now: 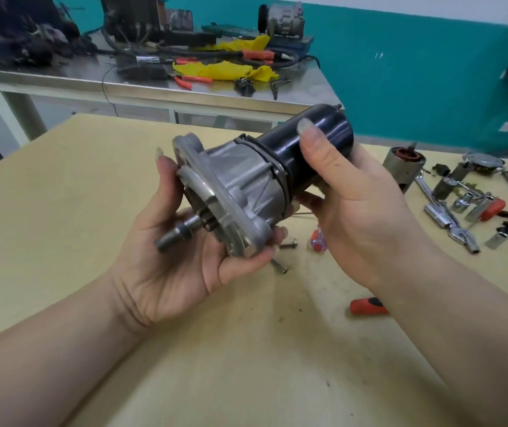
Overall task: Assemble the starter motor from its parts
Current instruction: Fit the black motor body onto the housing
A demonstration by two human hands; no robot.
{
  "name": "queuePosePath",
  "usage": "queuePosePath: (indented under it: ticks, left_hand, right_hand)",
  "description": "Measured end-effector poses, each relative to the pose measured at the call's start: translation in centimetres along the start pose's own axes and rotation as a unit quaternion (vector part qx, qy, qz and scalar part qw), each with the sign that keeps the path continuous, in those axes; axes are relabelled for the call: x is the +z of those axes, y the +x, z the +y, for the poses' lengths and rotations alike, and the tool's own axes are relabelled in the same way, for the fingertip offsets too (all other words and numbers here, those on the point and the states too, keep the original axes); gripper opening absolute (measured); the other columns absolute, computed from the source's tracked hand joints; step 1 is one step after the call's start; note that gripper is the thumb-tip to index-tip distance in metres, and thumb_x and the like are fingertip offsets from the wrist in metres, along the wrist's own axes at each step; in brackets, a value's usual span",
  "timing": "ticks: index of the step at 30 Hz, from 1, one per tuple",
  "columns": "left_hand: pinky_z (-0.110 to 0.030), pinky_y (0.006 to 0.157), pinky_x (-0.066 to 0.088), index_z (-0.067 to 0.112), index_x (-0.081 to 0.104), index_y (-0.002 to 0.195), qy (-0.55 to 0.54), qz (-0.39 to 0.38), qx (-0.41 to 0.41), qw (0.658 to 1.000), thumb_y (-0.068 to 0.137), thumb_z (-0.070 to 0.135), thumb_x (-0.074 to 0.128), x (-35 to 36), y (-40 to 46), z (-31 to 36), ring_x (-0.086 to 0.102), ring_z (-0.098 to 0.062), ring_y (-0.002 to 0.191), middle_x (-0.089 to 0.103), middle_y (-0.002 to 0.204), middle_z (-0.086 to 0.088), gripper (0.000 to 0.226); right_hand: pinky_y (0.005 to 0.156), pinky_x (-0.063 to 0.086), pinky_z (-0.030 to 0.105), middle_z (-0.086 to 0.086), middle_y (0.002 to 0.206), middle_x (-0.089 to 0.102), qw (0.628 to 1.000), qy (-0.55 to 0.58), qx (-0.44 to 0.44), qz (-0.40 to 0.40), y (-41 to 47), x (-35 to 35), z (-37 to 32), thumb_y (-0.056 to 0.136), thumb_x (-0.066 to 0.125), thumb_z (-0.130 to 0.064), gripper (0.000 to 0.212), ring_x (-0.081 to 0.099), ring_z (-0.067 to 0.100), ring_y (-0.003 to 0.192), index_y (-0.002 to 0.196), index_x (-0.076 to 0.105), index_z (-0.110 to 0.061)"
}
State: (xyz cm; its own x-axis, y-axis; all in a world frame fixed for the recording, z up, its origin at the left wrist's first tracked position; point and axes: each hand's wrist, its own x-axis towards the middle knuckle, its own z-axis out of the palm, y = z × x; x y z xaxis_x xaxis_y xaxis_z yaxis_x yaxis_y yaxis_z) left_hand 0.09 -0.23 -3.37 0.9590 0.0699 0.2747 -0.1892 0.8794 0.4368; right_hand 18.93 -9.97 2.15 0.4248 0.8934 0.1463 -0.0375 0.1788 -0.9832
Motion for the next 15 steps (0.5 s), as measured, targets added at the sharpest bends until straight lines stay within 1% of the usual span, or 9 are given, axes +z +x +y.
queuePosePath:
  ticks: [1,3,5,7,9,11,13,15]
  left_hand:
    - [-0.061,0.116,0.045,0.002,0.032,0.166,-0.015,0.005,-0.004,1.000,0.093,0.062,0.068,0.1,0.1,-0.2,0.058,-0.058,0.129,0.035,0.159,-0.037,0.100]
    - [-0.059,0.117,0.044,0.003,0.029,0.167,-0.050,0.017,-0.014,0.998,0.092,0.065,0.060,0.3,0.2,-0.4,0.060,-0.057,0.128,0.028,0.160,-0.031,0.103]
    - [-0.059,0.118,0.042,0.006,0.024,0.170,-0.080,0.027,-0.020,0.996,0.092,0.065,0.060,0.3,0.2,-0.6,0.059,-0.057,0.128,0.023,0.162,-0.023,0.104]
    - [-0.059,0.119,0.040,0.009,0.020,0.171,-0.089,0.037,-0.018,0.995,0.092,0.064,0.061,0.3,0.2,-0.7,0.059,-0.057,0.129,0.022,0.163,-0.020,0.105]
    - [-0.060,0.119,0.041,0.009,0.022,0.171,-0.084,0.042,-0.014,0.995,0.092,0.064,0.062,0.1,0.1,-0.8,0.058,-0.058,0.129,0.023,0.162,-0.021,0.104]
    - [-0.061,0.118,0.042,0.007,0.028,0.169,-0.061,0.035,-0.014,0.997,0.092,0.066,0.060,-0.1,0.2,-1.0,0.059,-0.057,0.128,0.029,0.161,-0.028,0.102]
    - [-0.060,0.116,0.045,0.006,0.031,0.167,-0.040,0.026,-0.008,0.999,0.092,0.069,0.057,-0.3,0.2,-1.0,0.060,-0.056,0.126,0.036,0.158,-0.033,0.102]
    - [-0.059,0.114,0.048,0.007,0.033,0.167,-0.027,0.026,0.000,0.999,0.092,0.071,0.056,-0.4,0.1,-0.8,0.062,-0.055,0.125,0.039,0.158,-0.033,0.101]
  right_hand:
    - [0.113,0.042,0.059,0.008,0.122,0.074,1.000,-0.004,-0.005,0.016,-0.1,0.2,0.1,0.084,0.075,-0.052,0.067,0.065,0.027,0.121,0.133,0.060,-0.010]
    - [0.113,0.041,0.060,0.010,0.123,0.073,0.999,-0.008,-0.012,0.044,-0.3,0.4,0.2,0.079,0.078,-0.058,0.074,0.065,0.027,0.121,0.131,0.059,-0.009]
    - [0.113,0.042,0.060,0.011,0.124,0.072,0.998,-0.009,-0.016,0.057,-0.4,0.6,0.4,0.074,0.079,-0.062,0.081,0.066,0.027,0.122,0.131,0.059,-0.008]
    - [0.113,0.043,0.058,0.011,0.125,0.072,0.998,-0.011,-0.012,0.055,-0.3,0.5,0.5,0.074,0.080,-0.062,0.081,0.066,0.028,0.122,0.131,0.059,-0.009]
    - [0.110,0.046,0.053,0.011,0.125,0.072,0.999,-0.004,-0.003,0.039,-0.2,0.1,0.6,0.079,0.080,-0.056,0.076,0.066,0.027,0.121,0.134,0.058,-0.008]
    - [0.106,0.047,0.048,0.011,0.123,0.073,1.000,0.006,0.005,0.009,-0.2,-0.3,0.4,0.084,0.077,-0.046,0.069,0.067,0.026,0.120,0.136,0.057,-0.006]
    - [0.109,0.046,0.051,0.010,0.122,0.074,1.000,0.003,0.003,-0.017,-0.1,-0.5,0.2,0.087,0.074,-0.040,0.064,0.067,0.025,0.121,0.137,0.055,-0.005]
    - [0.109,0.047,0.050,0.012,0.124,0.072,0.999,0.005,-0.008,-0.030,-0.2,-0.5,0.1,0.087,0.074,-0.036,0.065,0.067,0.025,0.119,0.139,0.052,-0.003]
